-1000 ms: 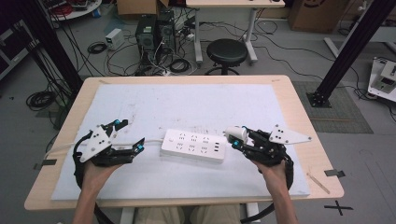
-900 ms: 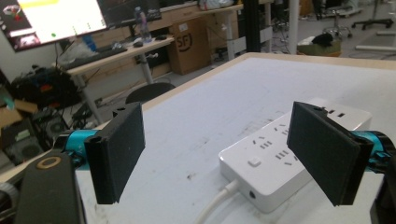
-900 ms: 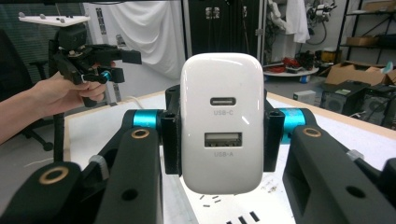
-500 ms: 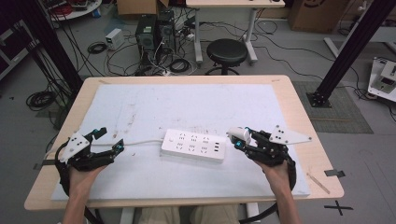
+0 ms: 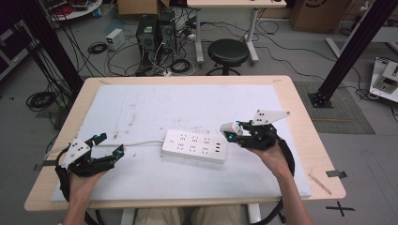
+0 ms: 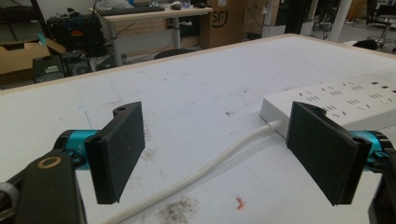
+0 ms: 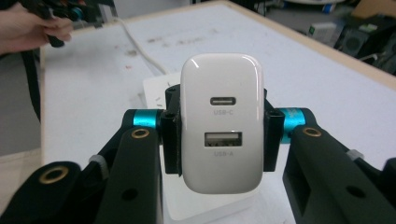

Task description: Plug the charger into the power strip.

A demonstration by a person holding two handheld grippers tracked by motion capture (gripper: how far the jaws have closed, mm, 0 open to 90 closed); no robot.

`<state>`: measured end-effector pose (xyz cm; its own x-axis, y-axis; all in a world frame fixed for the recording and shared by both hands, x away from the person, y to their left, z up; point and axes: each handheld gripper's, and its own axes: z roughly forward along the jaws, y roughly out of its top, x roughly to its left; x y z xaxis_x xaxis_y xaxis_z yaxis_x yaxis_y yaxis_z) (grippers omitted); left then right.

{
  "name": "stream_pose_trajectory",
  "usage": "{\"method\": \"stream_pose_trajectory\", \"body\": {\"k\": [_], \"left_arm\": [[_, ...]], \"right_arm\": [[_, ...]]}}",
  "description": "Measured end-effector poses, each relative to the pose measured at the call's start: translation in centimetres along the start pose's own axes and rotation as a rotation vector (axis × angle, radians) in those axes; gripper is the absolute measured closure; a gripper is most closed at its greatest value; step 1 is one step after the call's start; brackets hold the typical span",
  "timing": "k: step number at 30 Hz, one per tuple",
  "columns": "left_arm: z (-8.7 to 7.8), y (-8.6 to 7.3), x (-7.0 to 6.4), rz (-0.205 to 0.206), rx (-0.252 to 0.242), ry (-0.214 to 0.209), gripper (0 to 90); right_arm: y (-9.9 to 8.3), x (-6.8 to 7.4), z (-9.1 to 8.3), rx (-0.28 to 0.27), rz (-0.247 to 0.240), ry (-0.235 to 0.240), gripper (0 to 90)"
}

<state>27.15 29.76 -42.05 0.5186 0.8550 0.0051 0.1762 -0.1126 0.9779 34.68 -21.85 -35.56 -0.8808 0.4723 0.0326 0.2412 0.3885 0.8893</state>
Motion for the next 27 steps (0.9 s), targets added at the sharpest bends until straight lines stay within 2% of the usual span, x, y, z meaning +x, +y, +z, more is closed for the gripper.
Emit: {"method": "stream_pose_trajectory", "body": {"k": [2, 6, 7, 9, 13, 14, 18, 20, 21, 24, 27], "left_arm": [[-0.1, -0.2, -0.1, 0.001, 0.003, 0.006, 19.7], [-0.1, -0.3, 0.0, -0.002, 0.004, 0.010, 19.7], [-0.1, -0.7, 0.2, -0.014, 0.019, 0.025, 19.7], [-0.1, -1.0, 0.3, -0.022, 0.024, 0.030, 19.7], [-0.2, -1.2, 0.4, -0.027, 0.024, 0.035, 19.7], [-0.3, -1.4, 0.5, -0.034, 0.018, 0.042, 19.7], [-0.3, -1.5, 0.5, -0.039, 0.016, 0.045, 19.7], [-0.5, -2.0, 0.8, -0.047, 0.004, 0.059, 19.7], [-0.5, -2.0, 0.8, -0.047, 0.004, 0.059, 19.6], [-0.6, -2.3, 0.9, -0.046, -0.022, 0.071, 19.6], [-0.6, -2.5, 0.9, -0.055, -0.024, 0.074, 19.6]], "right_arm": [[0.6, -0.5, 0.9, 0.065, -0.008, 0.013, 63.0], [1.1, -0.8, 1.4, 0.100, -0.020, 0.029, 63.0], [1.6, -1.1, 2.3, 0.160, -0.037, 0.046, 63.0], [1.9, -1.2, 3.0, 0.199, -0.043, 0.064, 63.0], [2.2, -1.4, 3.6, 0.236, -0.051, 0.075, 63.0], [2.8, -1.6, 4.4, 0.284, -0.050, 0.102, 63.0], [3.0, -1.6, 4.8, 0.306, -0.057, 0.113, 63.0], [3.6, -1.6, 5.9, 0.353, -0.091, 0.128, 63.0], [3.6, -1.6, 5.9, 0.353, -0.091, 0.128, 63.0], [3.9, -1.5, 7.0, 0.420, -0.111, 0.140, 63.0], [4.0, -1.3, 7.7, 0.442, -0.112, 0.146, 63.0]]}}
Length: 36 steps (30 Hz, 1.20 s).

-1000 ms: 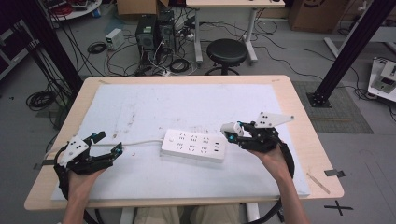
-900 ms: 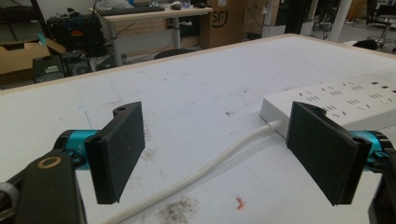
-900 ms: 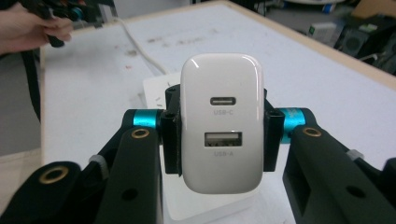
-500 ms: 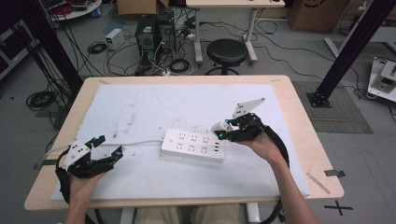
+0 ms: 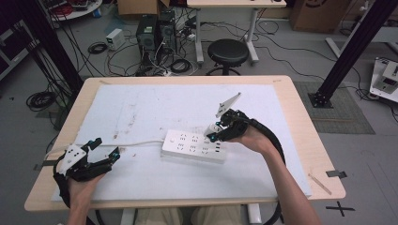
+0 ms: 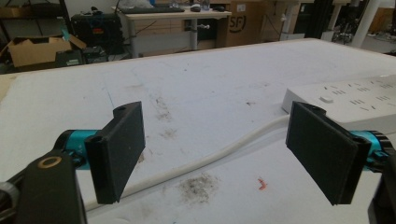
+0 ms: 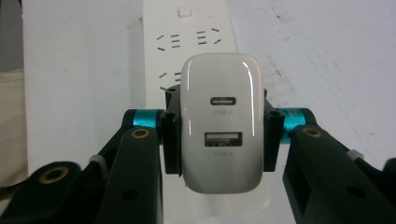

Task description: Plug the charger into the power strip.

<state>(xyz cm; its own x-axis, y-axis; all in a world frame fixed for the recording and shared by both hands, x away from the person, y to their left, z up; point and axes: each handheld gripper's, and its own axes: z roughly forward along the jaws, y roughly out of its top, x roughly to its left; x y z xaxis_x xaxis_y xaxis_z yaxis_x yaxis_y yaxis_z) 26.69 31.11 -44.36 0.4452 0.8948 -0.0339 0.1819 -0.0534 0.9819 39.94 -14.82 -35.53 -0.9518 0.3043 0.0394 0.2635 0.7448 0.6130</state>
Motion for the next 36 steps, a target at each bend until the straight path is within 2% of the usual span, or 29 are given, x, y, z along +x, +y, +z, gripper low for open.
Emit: {"method": "stream_pose_trajectory", "body": {"k": [7, 13, 22, 24, 26, 31, 36], "left_arm": [[0.2, -0.1, -0.3, 0.010, 0.005, -0.009, 19.6], [0.4, -0.2, -0.3, 0.016, -0.006, -0.011, 19.7], [0.2, -0.8, 0.0, 0.008, -0.055, -0.021, 19.7], [0.2, -0.8, 0.0, 0.008, -0.055, -0.021, 19.7], [0.0, -0.9, -0.1, 0.017, -0.076, -0.018, 19.7], [0.0, -1.0, -0.2, 0.024, -0.081, -0.013, 19.7], [0.0, -0.9, -0.1, 0.022, -0.077, -0.019, 19.7]], "right_arm": [[0.2, -0.3, 0.9, 0.022, -0.004, 0.009, 63.0], [0.7, -0.5, 1.7, 0.071, -0.014, 0.011, 63.0], [1.3, -0.6, 2.7, 0.121, -0.034, 0.011, 62.9], [1.3, -0.6, 2.8, 0.130, -0.034, 0.011, 62.9], [1.2, -0.4, 2.8, 0.142, -0.041, 0.008, 63.0], [1.3, -0.4, 2.8, 0.160, -0.043, 0.016, 63.0], [1.5, -0.5, 2.6, 0.158, -0.057, 0.004, 63.0]]}}
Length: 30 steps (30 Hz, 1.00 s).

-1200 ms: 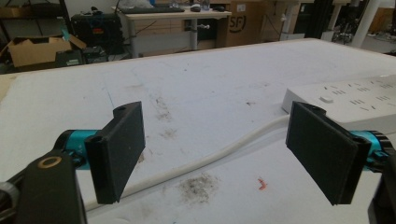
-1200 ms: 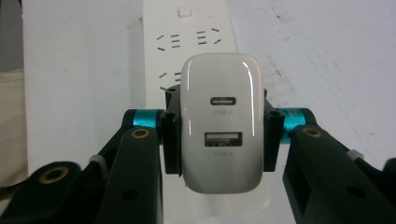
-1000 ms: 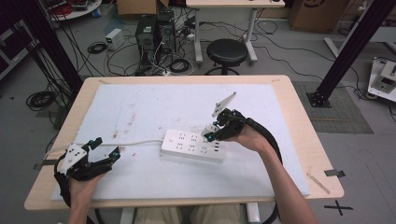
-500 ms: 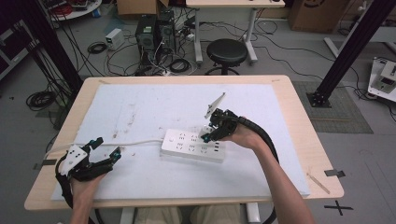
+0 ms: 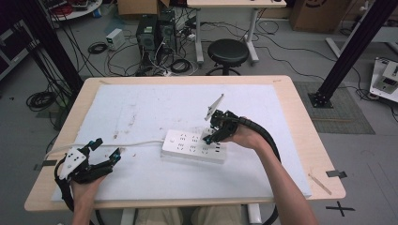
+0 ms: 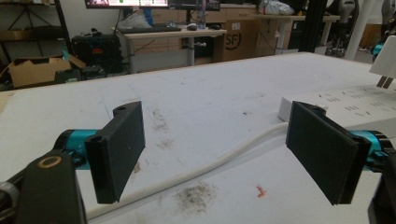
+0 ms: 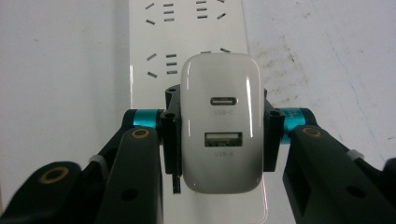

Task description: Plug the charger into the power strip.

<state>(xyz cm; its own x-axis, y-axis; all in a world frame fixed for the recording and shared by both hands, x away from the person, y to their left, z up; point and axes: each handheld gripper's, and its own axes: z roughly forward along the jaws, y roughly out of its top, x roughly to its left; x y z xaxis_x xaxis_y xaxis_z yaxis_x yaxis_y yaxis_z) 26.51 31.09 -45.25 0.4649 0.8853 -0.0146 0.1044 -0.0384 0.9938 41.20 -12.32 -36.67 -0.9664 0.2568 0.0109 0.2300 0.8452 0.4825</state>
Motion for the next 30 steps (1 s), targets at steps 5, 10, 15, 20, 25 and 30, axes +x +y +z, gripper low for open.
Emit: {"method": "stream_pose_trajectory", "body": {"k": [5, 10, 15, 20, 25, 30], "left_arm": [[0.0, 0.0, 0.0, 0.003, -0.001, 0.001, 19.6], [-0.2, 0.6, -0.6, 0.025, -0.023, -0.003, 19.7], [-0.2, 0.9, -0.8, 0.027, -0.037, 0.000, 19.7], [-0.4, 1.0, -1.0, 0.037, -0.040, -0.004, 19.7], [-0.5, 1.0, -1.0, 0.030, -0.045, -0.003, 19.7], [-0.4, 1.0, -1.0, 0.039, -0.038, -0.004, 19.7]], "right_arm": [[0.0, 0.0, 0.0, 0.003, -0.004, -0.006, 63.0], [0.2, 0.1, 0.5, 0.042, -0.014, -0.014, 63.0], [0.9, 0.2, 0.6, 0.076, -0.037, -0.027, 63.0], [1.5, 0.1, 0.8, 0.106, -0.054, -0.027, 63.0], [1.3, 0.1, 0.7, 0.115, -0.059, -0.025, 63.0], [1.2, 0.2, 1.0, 0.133, -0.066, -0.021, 63.0]]}}
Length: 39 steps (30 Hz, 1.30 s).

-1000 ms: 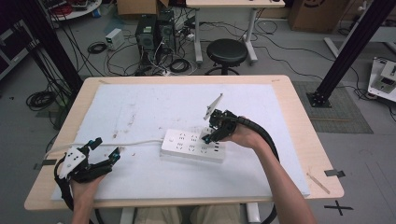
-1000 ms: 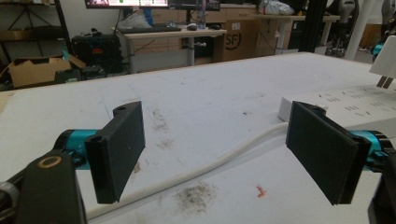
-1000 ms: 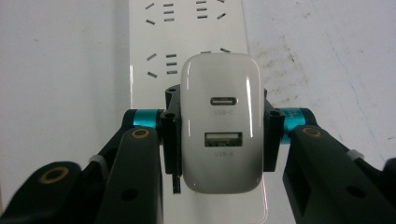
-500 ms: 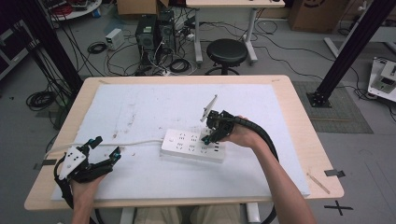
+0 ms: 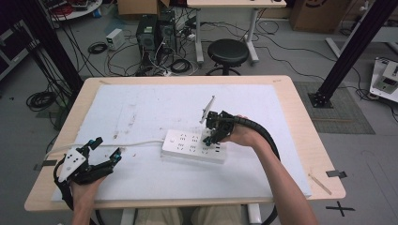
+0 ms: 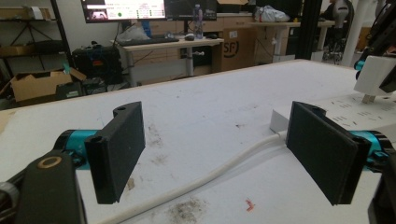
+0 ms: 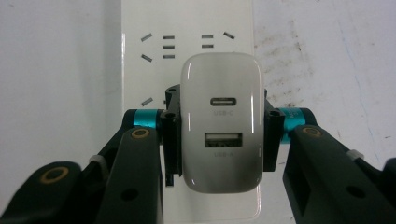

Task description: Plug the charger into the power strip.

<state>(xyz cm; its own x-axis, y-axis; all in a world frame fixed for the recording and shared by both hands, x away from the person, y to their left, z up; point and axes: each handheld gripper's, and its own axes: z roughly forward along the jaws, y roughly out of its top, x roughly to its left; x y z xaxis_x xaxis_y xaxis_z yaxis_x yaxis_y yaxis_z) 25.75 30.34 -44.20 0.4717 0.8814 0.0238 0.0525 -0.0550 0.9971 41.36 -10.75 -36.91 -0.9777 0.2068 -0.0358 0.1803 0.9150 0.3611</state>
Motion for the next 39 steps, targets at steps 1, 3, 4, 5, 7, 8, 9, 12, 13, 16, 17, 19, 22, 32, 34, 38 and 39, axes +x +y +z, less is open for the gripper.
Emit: {"method": "stream_pose_trajectory", "body": {"k": [1, 3, 4, 5, 7, 8, 9, 12, 13, 16, 17, 19, 22, 32, 34, 38, 39], "left_arm": [[0.0, 0.0, 0.0, 0.000, 0.000, 0.000, 19.7], [0.0, 0.0, -0.1, 0.000, -0.003, -0.001, 19.7], [0.0, 0.0, -0.2, 0.003, 0.000, -0.001, 19.7], [0.0, 0.0, -0.2, 0.002, -0.001, -0.001, 19.7], [0.0, 0.0, -0.2, 0.003, -0.001, 0.000, 19.8], [-0.1, 0.1, -0.2, 0.003, -0.003, 0.002, 19.8], [-0.1, 0.1, -0.2, 0.006, -0.002, 0.001, 19.8], [-0.2, 0.1, -0.3, 0.009, -0.002, 0.001, 19.8], [-0.2, 0.1, -0.3, 0.011, 0.000, 0.000, 19.9], [-0.2, 0.1, -0.4, 0.012, -0.003, 0.000, 19.9], [-0.2, 0.1, -0.4, 0.012, -0.003, 0.000, 19.9], [-0.3, 0.1, -0.4, 0.015, -0.002, 0.000, 19.9], [-0.2, 0.2, -0.5, 0.011, -0.004, 0.000, 20.0], [0.1, 0.2, -0.8, 0.022, 0.005, -0.008, 20.2], [0.0, 0.2, -0.8, 0.019, 0.007, -0.005, 20.3], [-0.1, 0.1, -0.6, 0.018, 0.011, -0.001, 20.3], [-0.3, 0.2, -0.5, 0.018, 0.013, 0.002, 20.4]], "right_arm": [[0.0, 0.0, 0.0, 0.000, 0.000, 0.000, 63.0], [0.3, 0.0, 0.1, 0.008, -0.005, 0.001, 63.0], [0.5, 0.0, 0.1, 0.025, -0.009, 0.001, 63.1], [0.6, 0.0, 0.1, 0.035, -0.015, -0.001, 63.1], [1.0, 0.0, 0.2, 0.052, -0.023, -0.005, 63.1], [1.1, 0.0, 0.2, 0.058, -0.029, -0.003, 63.2], [1.2, 0.0, 0.2, 0.066, -0.026, -0.003, 63.2], [1.1, 0.0, 0.3, 0.054, -0.029, -0.001, 63.3], [1.0, 0.0, 0.3, 0.047, -0.023, 0.000, 63.4], [0.3, 0.0, 1.0, 0.032, -0.026, -0.004, 63.5], [0.3, 0.0, 1.0, 0.032, -0.026, -0.004, 63.5], [0.1, 0.0, 1.0, 0.011, -0.014, -0.003, 63.5], [-0.3, 0.1, 1.0, -0.021, -0.004, -0.004, 63.5], [-0.9, 0.0, 1.2, -0.075, 0.007, 0.001, 63.6], [-0.9, -0.1, 1.2, -0.077, 0.022, 0.009, 63.6], [-1.0, -0.5, 1.3, -0.087, 0.029, 0.032, 63.7], [-0.9, -0.6, 1.3, -0.078, 0.033, 0.036, 63.7]]}}
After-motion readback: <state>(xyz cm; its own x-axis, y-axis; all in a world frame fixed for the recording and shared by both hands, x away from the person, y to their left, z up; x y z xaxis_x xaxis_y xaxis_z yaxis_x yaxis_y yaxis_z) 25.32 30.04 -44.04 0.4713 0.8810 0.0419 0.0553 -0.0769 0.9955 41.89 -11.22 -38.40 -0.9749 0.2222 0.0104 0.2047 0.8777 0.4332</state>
